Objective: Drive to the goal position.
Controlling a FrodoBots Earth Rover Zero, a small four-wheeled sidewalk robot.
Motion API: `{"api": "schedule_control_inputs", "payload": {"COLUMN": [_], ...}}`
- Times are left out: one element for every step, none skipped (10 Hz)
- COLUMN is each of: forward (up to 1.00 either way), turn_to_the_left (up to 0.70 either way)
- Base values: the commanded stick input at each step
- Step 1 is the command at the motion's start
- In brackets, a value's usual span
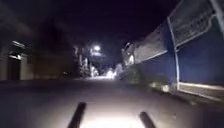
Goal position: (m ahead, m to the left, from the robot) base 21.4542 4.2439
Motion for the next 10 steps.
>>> {"api": "schedule_control_inputs", "payload": {"forward": [1.0,1.0,1.0,1.0,1.0,1.0,1.0,1.0,1.0,1.0], "turn_to_the_left": [0.02,0.02,0.02,0.02,0.02,0.02,0.02,0.02,0.02,0.02]}}
